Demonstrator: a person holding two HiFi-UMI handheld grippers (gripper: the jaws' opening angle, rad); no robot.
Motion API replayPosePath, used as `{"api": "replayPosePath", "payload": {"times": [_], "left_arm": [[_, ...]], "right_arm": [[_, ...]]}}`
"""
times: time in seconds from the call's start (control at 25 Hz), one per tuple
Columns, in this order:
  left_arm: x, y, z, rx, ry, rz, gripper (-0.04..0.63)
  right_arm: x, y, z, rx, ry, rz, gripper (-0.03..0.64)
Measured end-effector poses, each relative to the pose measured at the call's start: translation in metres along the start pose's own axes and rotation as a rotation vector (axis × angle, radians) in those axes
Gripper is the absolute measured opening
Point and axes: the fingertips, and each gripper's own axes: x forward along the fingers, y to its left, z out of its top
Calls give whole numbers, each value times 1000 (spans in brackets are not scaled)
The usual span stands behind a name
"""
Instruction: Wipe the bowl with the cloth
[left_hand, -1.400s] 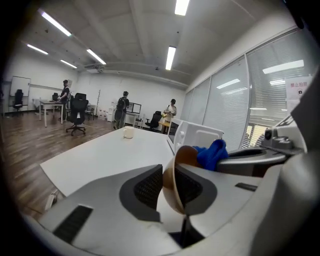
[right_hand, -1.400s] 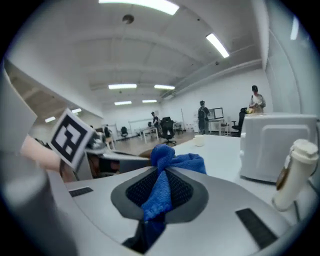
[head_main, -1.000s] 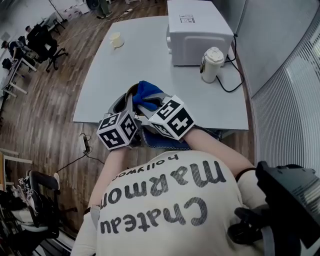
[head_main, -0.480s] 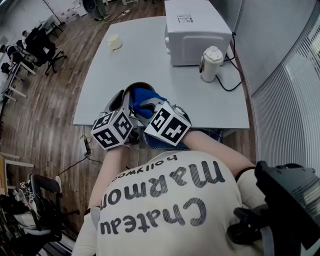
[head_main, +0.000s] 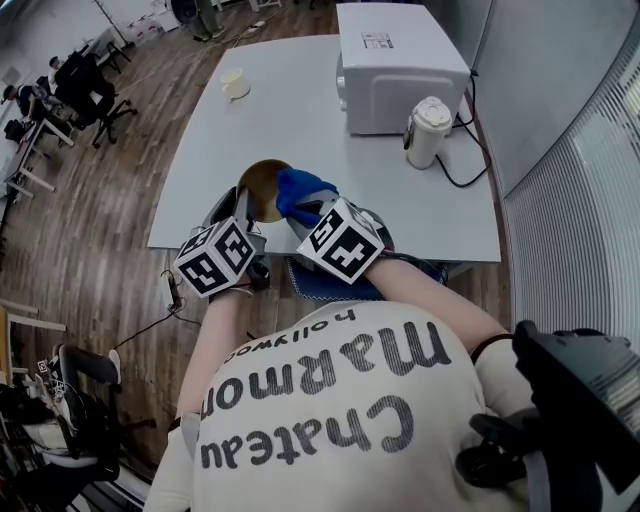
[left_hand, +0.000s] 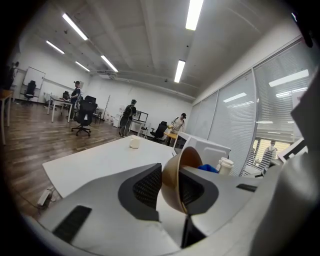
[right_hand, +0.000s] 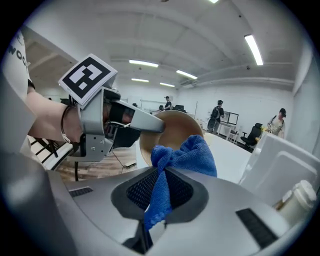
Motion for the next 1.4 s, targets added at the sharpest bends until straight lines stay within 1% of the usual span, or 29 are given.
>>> {"api": "replayPosePath", "payload": {"times": [0.28, 0.44, 0.52, 0.6, 0.68, 0.76, 0.8, 0.92, 1.04, 1.12, 1.16, 1.24, 1.4], "left_arm": [[4, -5, -15, 68, 56, -40, 74], [7, -10, -27, 59, 122, -83, 74], [9, -15, -33, 66, 156, -108, 74], [11, -21, -41, 78, 191, -133, 74], [16, -29, -52, 71, 229, -157, 72], [21, -37, -65, 40, 263, -169, 70], [24, -39, -72, 20, 278, -164, 58], [34, -46, -96, -51, 335, -131, 14], [49, -57, -119, -119, 390, -107, 12], [62, -63, -133, -163, 409, -80, 12], [69, -66, -139, -193, 413, -60, 12], [80, -75, -151, -266, 411, -18, 14], [101, -89, -173, -427, 389, 85, 17]], "right_arm": [[-4, -26, -12, 42, 40, -94, 38], [-10, -39, -19, 53, 47, -132, 38], [-13, -44, -21, 67, 47, -144, 38], [-17, -49, -23, 74, 39, -162, 38], [-23, -58, -24, 83, 18, -183, 38], [-31, -69, -23, 106, -29, -200, 38], [-38, -75, -20, 128, -66, -208, 38], [-67, -96, -9, 227, -243, -220, 38], [-99, -114, -7, 311, -417, -197, 38], [-116, -123, -13, 340, -477, -170, 38], [-122, -126, -18, 348, -488, -154, 38], [-134, -128, -35, 347, -474, -127, 38], [-152, -140, -81, 317, -374, -116, 38]]}}
